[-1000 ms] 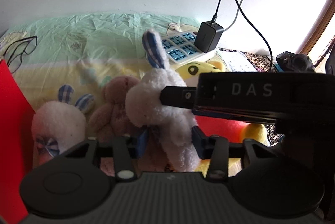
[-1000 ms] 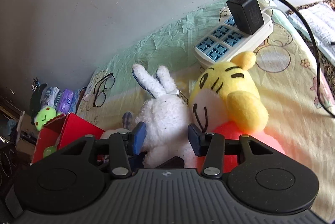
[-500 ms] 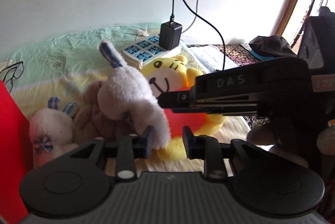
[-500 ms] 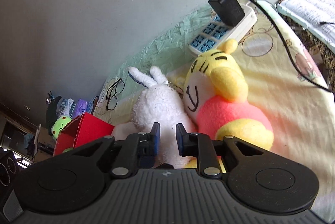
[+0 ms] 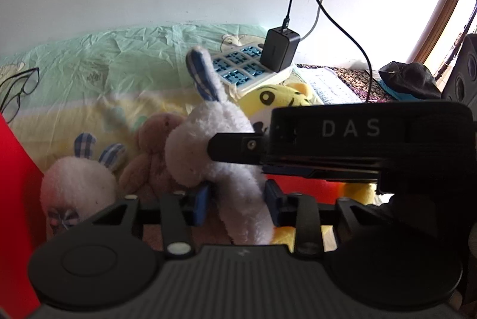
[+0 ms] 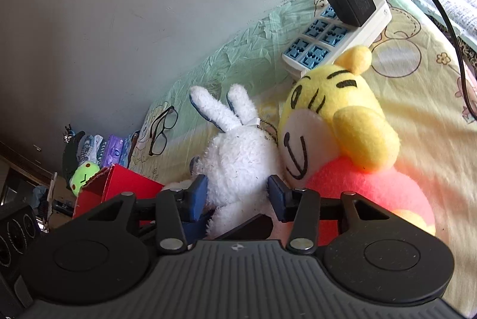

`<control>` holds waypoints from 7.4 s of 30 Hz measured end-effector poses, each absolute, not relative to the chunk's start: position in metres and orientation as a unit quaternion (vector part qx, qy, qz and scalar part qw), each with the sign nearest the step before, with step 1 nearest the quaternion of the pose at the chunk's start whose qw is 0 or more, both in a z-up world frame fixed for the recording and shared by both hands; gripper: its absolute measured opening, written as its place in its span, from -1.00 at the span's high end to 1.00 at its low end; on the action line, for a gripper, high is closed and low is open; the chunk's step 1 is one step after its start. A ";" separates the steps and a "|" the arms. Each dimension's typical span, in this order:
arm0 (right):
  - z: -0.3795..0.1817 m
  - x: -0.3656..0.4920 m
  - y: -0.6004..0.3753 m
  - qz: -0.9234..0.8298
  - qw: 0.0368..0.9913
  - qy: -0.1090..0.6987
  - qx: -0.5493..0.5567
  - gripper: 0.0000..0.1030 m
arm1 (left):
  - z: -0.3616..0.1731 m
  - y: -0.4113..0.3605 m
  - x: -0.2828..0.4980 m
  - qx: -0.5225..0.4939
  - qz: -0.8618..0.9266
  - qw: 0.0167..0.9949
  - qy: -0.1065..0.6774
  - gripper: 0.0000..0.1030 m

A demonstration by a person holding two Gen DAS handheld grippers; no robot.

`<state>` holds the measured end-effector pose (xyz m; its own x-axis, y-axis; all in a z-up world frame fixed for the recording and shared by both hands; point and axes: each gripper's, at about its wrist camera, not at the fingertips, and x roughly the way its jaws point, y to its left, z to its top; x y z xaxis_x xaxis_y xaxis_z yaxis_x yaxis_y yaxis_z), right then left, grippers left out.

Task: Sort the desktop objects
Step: 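Grasp the white bunny plush with the right gripper and lift, then carry the white bunny with the right gripper toward the red box, then lower the white bunny into the red box with the right gripper, then open the right gripper and withdraw it from the red box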

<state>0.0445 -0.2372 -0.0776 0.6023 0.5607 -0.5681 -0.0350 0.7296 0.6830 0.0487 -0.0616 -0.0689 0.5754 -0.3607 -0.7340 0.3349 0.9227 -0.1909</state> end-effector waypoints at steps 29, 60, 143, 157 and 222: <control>-0.068 -0.078 -0.151 0.116 0.871 0.423 0.224 0.37 | -0.063 0.041 -0.088 0.005 -0.306 0.850 0.428 -0.11; -0.107 -0.081 -0.158 0.327 0.700 0.516 0.370 0.29 | -0.075 0.071 -0.090 -0.039 -0.279 0.818 0.502 -0.13; 0.008 -0.025 0.010 0.330 0.827 0.354 0.286 0.16 | 0.022 0.219 -0.033 0.023 -0.254 0.907 0.334 -0.44; -0.028 0.002 0.042 0.274 0.844 0.369 0.276 0.17 | -0.018 0.240 0.007 0.048 -0.248 0.892 0.374 -0.44; -0.013 -0.030 0.054 0.177 0.885 0.387 0.190 0.41 | -0.019 0.250 -0.026 0.053 -0.090 0.899 0.425 -0.53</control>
